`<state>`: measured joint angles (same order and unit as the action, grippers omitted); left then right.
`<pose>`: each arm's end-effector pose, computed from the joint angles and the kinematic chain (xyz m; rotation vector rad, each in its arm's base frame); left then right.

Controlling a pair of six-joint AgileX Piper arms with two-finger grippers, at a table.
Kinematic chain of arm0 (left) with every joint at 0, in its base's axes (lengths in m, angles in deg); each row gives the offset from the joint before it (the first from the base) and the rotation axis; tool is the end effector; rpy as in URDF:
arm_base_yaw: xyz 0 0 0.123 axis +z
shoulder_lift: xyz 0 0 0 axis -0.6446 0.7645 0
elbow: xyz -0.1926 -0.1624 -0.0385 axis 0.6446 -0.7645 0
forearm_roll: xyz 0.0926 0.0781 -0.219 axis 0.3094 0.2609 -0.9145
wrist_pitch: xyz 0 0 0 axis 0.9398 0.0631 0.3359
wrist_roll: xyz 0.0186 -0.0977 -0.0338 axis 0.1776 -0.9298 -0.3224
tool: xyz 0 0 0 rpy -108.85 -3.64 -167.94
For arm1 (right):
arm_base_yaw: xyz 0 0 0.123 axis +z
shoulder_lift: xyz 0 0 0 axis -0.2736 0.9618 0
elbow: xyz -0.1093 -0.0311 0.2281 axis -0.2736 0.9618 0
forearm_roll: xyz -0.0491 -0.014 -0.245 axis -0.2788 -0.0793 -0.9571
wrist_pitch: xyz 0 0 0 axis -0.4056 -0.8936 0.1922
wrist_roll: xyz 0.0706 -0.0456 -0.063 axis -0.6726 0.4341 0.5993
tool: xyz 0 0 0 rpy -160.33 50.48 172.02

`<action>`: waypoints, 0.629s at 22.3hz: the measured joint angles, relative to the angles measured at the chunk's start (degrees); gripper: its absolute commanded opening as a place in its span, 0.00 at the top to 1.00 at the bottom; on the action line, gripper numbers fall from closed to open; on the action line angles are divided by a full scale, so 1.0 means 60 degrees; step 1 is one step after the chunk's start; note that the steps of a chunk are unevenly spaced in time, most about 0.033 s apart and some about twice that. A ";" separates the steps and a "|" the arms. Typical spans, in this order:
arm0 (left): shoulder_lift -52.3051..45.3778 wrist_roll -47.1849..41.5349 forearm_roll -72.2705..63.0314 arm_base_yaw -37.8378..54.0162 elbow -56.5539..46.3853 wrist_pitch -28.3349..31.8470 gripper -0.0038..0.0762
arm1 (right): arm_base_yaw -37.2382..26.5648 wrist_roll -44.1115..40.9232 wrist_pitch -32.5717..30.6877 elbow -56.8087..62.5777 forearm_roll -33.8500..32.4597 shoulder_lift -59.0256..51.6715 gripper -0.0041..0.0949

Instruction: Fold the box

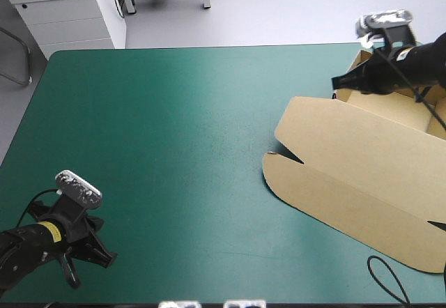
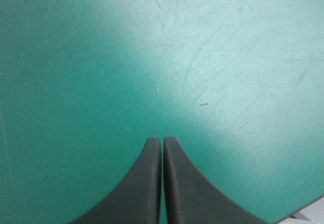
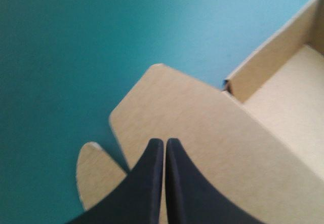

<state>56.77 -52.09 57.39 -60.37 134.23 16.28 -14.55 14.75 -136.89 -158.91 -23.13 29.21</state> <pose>0.1210 -0.0422 0.2960 0.7384 2.4427 -0.0173 0.2994 0.0384 0.4203 -0.3823 2.3468 0.2909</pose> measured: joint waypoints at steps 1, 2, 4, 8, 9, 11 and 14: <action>-0.0254 0.0000 -0.0047 0.0000 -0.0110 0.0084 0.96 | 0.0343 0.0064 0.0021 0.0324 -0.0010 -0.0254 0.96; -0.0513 0.0000 -0.0080 0.0000 -0.0243 0.0186 0.96 | 0.0596 0.0116 0.0109 0.0611 -0.0010 -0.0472 0.96; -0.0955 0.0000 -0.0118 0.0000 -0.0535 0.0402 0.96 | 0.1140 0.0170 0.0482 0.1401 -0.0031 -0.1089 0.96; -0.1885 0.0000 -0.0214 0.0000 -0.1380 0.0644 0.96 | 0.1854 0.0344 0.1581 0.4127 -0.0034 -0.3222 0.96; -0.1969 0.0000 -0.0286 0.0000 -0.1520 0.0654 0.96 | 0.1875 0.0429 0.1720 0.4650 -0.0034 -0.3651 0.96; -0.2132 0.0026 -0.0357 0.0000 -0.1929 0.0702 0.96 | 0.1882 0.0578 0.2171 0.6153 -0.0072 -0.4973 0.96; -0.2270 0.0068 -0.0636 0.0000 -0.2324 0.1000 0.96 | 0.1882 0.0662 0.2692 0.8502 -0.0084 -0.7439 0.96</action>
<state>43.15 -51.68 53.58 -60.37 120.29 22.28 -3.26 18.72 -120.74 -107.90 -23.64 -15.43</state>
